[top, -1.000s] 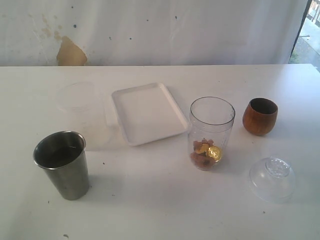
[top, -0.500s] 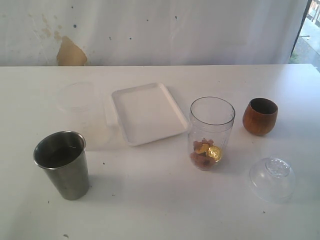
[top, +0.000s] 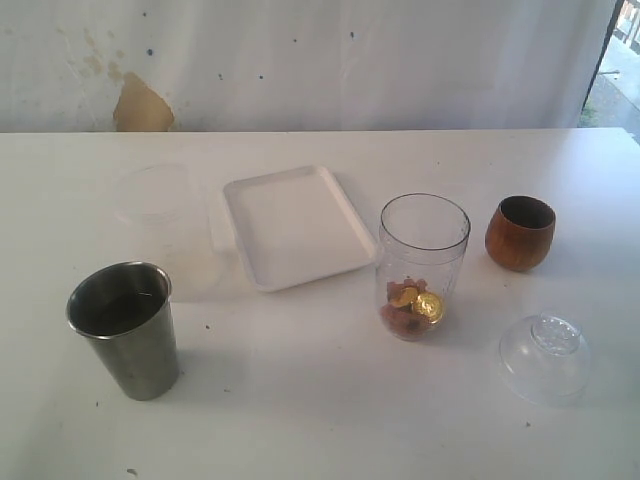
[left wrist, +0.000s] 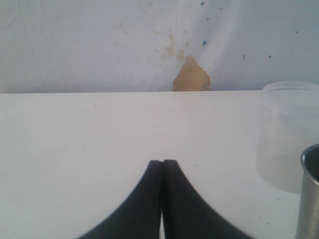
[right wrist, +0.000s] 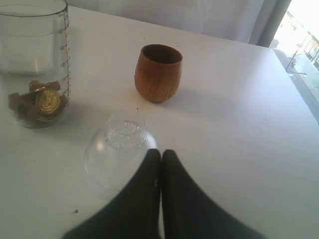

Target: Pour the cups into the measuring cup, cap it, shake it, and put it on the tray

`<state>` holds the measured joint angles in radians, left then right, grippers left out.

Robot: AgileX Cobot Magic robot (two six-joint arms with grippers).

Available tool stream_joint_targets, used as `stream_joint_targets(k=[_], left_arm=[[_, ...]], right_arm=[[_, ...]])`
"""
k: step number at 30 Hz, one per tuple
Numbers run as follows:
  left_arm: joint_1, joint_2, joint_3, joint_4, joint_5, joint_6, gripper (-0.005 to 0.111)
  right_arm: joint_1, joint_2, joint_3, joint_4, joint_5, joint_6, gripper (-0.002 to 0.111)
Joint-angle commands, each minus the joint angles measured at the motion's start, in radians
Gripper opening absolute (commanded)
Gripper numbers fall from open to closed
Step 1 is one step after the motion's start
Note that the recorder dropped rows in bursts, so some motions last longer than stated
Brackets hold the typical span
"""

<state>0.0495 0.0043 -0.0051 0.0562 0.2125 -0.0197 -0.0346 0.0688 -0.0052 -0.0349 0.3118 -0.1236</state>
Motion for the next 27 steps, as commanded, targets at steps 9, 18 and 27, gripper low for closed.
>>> stream_joint_targets(k=[9,18,27], left_arm=[[-0.002,-0.004,0.005,0.004,-0.010,-0.001,0.000],[-0.002,-0.004,0.005,0.004,-0.010,-0.001,0.000],[-0.002,-0.004,0.005,-0.190,-0.200,-0.026,0.000]], right_arm=[[0.004,-0.008,0.005,-0.002,0.001,-0.006,0.000],[0.004,-0.008,0.005,-0.002,0.001,-0.006,0.000],[0.004,-0.008,0.005,-0.002,0.001,-0.006,0.000]])
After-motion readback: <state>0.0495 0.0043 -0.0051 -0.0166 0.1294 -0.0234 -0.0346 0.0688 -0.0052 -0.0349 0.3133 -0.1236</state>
